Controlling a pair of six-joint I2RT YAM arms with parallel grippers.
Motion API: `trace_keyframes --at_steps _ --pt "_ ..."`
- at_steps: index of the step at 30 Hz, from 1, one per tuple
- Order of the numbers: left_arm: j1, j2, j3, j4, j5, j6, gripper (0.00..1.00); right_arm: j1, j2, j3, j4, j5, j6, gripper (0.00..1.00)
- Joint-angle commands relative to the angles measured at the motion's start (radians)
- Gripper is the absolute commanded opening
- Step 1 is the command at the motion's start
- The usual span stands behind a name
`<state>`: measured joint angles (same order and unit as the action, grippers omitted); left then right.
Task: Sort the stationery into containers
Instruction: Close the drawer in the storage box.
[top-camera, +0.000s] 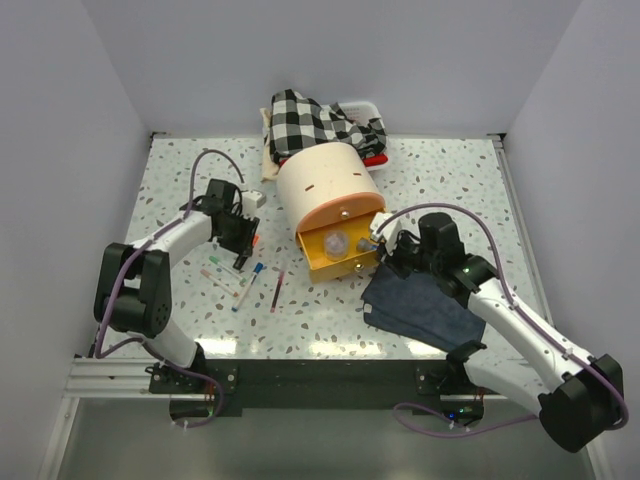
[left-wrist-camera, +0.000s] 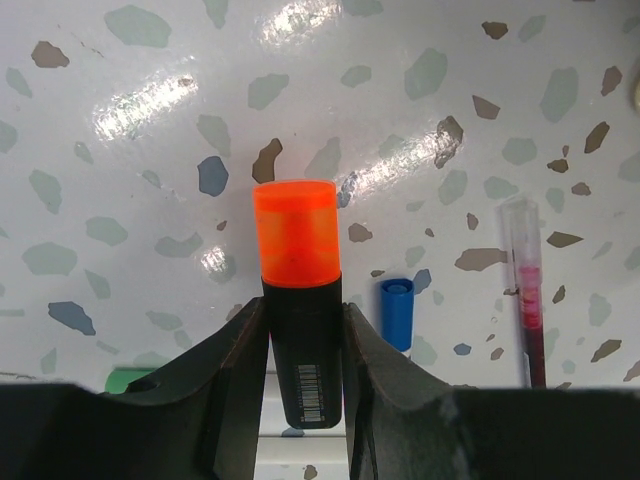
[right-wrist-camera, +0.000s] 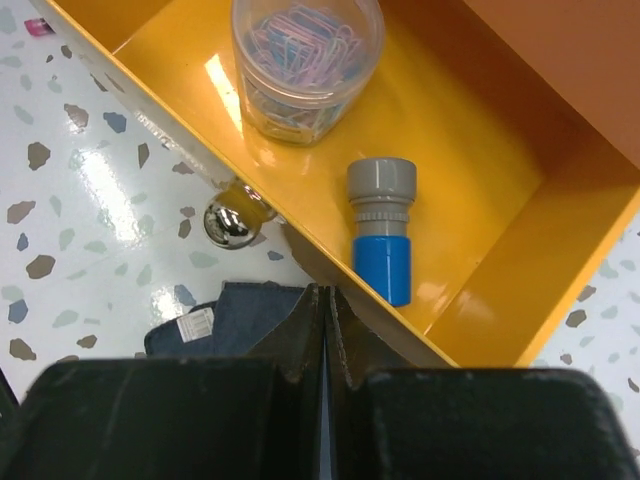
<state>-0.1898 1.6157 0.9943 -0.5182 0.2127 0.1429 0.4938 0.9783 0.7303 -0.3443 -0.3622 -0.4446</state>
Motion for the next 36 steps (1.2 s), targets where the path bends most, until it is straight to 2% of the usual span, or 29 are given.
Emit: trace_keyframes --at_steps 1,9,20,36 --pt "0.016 0.009 0.006 0.046 0.005 0.026 0.00 0.011 0.036 0.021 0.146 -0.017 0.009 0.00" --pt "0.020 -0.025 -0.045 0.037 -0.002 0.040 0.00 0.015 0.118 0.011 0.327 0.005 0.092 0.00" --pt "0.038 -0.037 -0.071 0.040 -0.004 0.043 0.00 0.061 0.191 0.017 0.452 -0.001 0.113 0.00" --pt "0.059 -0.040 -0.079 0.040 0.002 0.041 0.00 0.081 0.299 0.021 0.631 0.072 0.122 0.00"
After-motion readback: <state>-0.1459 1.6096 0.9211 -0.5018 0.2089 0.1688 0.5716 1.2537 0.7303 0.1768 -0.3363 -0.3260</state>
